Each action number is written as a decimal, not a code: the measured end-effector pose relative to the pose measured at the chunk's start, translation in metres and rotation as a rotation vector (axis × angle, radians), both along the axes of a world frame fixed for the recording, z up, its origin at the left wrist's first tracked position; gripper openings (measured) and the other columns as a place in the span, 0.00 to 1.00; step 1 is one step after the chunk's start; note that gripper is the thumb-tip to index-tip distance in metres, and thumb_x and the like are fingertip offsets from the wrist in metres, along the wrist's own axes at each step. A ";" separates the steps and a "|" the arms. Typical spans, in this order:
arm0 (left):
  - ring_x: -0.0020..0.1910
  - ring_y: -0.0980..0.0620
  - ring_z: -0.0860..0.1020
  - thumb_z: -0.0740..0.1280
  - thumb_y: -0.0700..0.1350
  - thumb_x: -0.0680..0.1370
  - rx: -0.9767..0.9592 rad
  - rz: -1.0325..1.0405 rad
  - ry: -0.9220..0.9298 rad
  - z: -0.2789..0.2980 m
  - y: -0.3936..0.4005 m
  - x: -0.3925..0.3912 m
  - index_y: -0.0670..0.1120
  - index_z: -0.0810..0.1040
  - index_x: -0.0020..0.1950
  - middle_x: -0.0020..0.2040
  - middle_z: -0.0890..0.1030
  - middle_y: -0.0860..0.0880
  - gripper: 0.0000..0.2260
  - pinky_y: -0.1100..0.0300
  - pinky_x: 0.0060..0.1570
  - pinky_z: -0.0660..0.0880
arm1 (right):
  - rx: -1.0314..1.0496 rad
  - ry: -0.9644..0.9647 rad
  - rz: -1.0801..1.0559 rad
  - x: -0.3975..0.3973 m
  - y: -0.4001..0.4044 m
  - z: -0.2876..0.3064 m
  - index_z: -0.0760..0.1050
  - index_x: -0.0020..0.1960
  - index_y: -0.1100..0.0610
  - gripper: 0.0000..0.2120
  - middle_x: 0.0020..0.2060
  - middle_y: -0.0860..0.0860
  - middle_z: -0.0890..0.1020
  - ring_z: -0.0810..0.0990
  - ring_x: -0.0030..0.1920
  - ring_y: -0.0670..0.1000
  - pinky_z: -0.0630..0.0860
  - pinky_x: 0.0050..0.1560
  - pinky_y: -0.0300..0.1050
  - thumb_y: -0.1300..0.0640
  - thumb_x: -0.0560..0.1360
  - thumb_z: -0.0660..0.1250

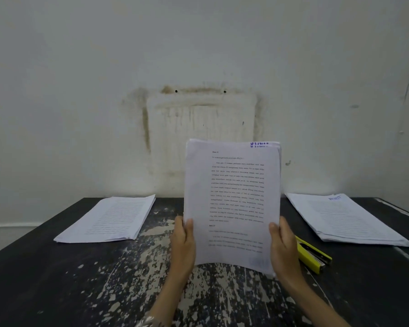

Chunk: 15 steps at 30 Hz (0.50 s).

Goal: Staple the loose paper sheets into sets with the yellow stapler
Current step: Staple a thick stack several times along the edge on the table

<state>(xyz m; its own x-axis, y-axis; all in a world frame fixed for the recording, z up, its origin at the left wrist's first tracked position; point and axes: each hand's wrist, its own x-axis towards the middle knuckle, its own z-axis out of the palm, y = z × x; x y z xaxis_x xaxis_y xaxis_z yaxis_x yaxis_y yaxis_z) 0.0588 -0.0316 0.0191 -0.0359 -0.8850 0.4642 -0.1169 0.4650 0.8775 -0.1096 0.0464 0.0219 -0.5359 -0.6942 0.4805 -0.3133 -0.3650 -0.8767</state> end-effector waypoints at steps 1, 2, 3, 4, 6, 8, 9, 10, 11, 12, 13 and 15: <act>0.31 0.55 0.68 0.52 0.48 0.81 -0.006 0.023 0.007 0.000 0.000 0.001 0.47 0.64 0.40 0.35 0.70 0.50 0.11 0.69 0.26 0.67 | -0.002 0.014 -0.012 0.000 0.000 0.000 0.71 0.49 0.59 0.10 0.43 0.50 0.80 0.79 0.39 0.38 0.76 0.36 0.33 0.61 0.81 0.52; 0.30 0.55 0.67 0.52 0.48 0.81 -0.011 0.043 0.015 -0.001 -0.001 0.002 0.47 0.64 0.39 0.34 0.69 0.49 0.12 0.69 0.25 0.65 | -0.006 0.026 -0.025 0.001 0.000 0.000 0.71 0.47 0.58 0.10 0.42 0.51 0.80 0.79 0.38 0.39 0.76 0.35 0.33 0.62 0.81 0.52; 0.30 0.55 0.66 0.52 0.47 0.81 -0.021 0.057 0.030 -0.002 0.000 0.002 0.46 0.64 0.39 0.34 0.68 0.49 0.12 0.69 0.25 0.64 | -0.015 0.032 -0.037 0.002 0.001 0.000 0.71 0.45 0.57 0.10 0.41 0.52 0.80 0.78 0.37 0.40 0.75 0.34 0.33 0.62 0.81 0.52; 0.30 0.55 0.65 0.52 0.46 0.81 -0.028 0.065 0.044 -0.001 0.000 0.002 0.46 0.64 0.38 0.33 0.68 0.49 0.12 0.69 0.25 0.64 | -0.028 0.035 -0.048 0.003 0.002 0.000 0.71 0.44 0.57 0.11 0.40 0.52 0.79 0.78 0.36 0.40 0.75 0.33 0.33 0.62 0.81 0.53; 0.30 0.54 0.66 0.52 0.46 0.82 -0.044 0.080 0.054 0.000 0.003 0.002 0.48 0.64 0.39 0.33 0.68 0.49 0.12 0.69 0.25 0.64 | -0.047 0.042 -0.066 0.005 0.003 -0.001 0.71 0.45 0.56 0.10 0.41 0.51 0.79 0.79 0.38 0.42 0.76 0.34 0.35 0.62 0.80 0.53; 0.30 0.52 0.68 0.52 0.46 0.81 -0.075 0.111 0.057 0.002 0.004 0.002 0.51 0.64 0.40 0.34 0.70 0.48 0.10 0.63 0.27 0.66 | -0.065 0.035 -0.068 0.006 0.003 -0.002 0.71 0.50 0.56 0.07 0.43 0.48 0.80 0.80 0.42 0.45 0.78 0.37 0.39 0.62 0.80 0.55; 0.30 0.52 0.69 0.52 0.46 0.81 -0.081 0.123 0.070 0.002 0.005 0.003 0.51 0.64 0.41 0.34 0.71 0.48 0.09 0.61 0.27 0.67 | -0.073 0.018 -0.067 0.007 0.003 -0.002 0.71 0.52 0.56 0.07 0.44 0.48 0.81 0.80 0.43 0.45 0.79 0.39 0.41 0.62 0.80 0.55; 0.30 0.52 0.69 0.53 0.46 0.81 -0.076 0.126 0.084 0.002 0.005 0.004 0.50 0.64 0.42 0.34 0.71 0.48 0.08 0.62 0.27 0.67 | -0.077 -0.002 -0.066 0.007 0.003 -0.003 0.71 0.54 0.56 0.07 0.45 0.48 0.81 0.81 0.43 0.46 0.79 0.39 0.42 0.61 0.80 0.56; 0.30 0.53 0.69 0.53 0.46 0.81 -0.063 0.120 0.089 0.001 0.005 0.004 0.48 0.65 0.43 0.34 0.71 0.49 0.08 0.65 0.26 0.67 | -0.077 -0.021 -0.064 0.008 0.003 -0.003 0.70 0.54 0.56 0.06 0.44 0.49 0.81 0.81 0.43 0.47 0.79 0.38 0.42 0.61 0.80 0.56; 0.30 0.54 0.69 0.53 0.45 0.81 -0.050 0.111 0.089 0.000 0.006 0.004 0.46 0.65 0.43 0.34 0.71 0.49 0.08 0.68 0.25 0.67 | -0.074 -0.039 -0.057 0.009 0.003 -0.002 0.70 0.53 0.56 0.06 0.44 0.50 0.81 0.80 0.42 0.48 0.79 0.36 0.41 0.61 0.80 0.56; 0.30 0.54 0.68 0.53 0.45 0.81 -0.042 0.102 0.089 0.000 0.006 0.004 0.45 0.65 0.43 0.34 0.70 0.50 0.09 0.70 0.24 0.67 | -0.066 -0.055 -0.048 0.010 0.003 -0.002 0.70 0.53 0.57 0.06 0.44 0.50 0.80 0.80 0.42 0.48 0.78 0.35 0.39 0.61 0.80 0.55; 0.29 0.55 0.67 0.53 0.45 0.81 -0.039 0.091 0.083 -0.002 0.007 0.004 0.45 0.64 0.40 0.33 0.69 0.50 0.10 0.71 0.23 0.66 | -0.047 -0.078 -0.036 0.012 0.003 -0.003 0.70 0.51 0.57 0.07 0.43 0.51 0.80 0.79 0.41 0.47 0.77 0.34 0.34 0.61 0.80 0.54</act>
<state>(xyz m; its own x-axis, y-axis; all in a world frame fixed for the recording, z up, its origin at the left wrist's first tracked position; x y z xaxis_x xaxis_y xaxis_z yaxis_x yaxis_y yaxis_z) 0.0631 -0.0247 0.0170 0.0834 -0.8642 0.4962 -0.0878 0.4897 0.8675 -0.0971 0.0490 0.0186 -0.5974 -0.6514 0.4678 -0.2583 -0.3960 -0.8812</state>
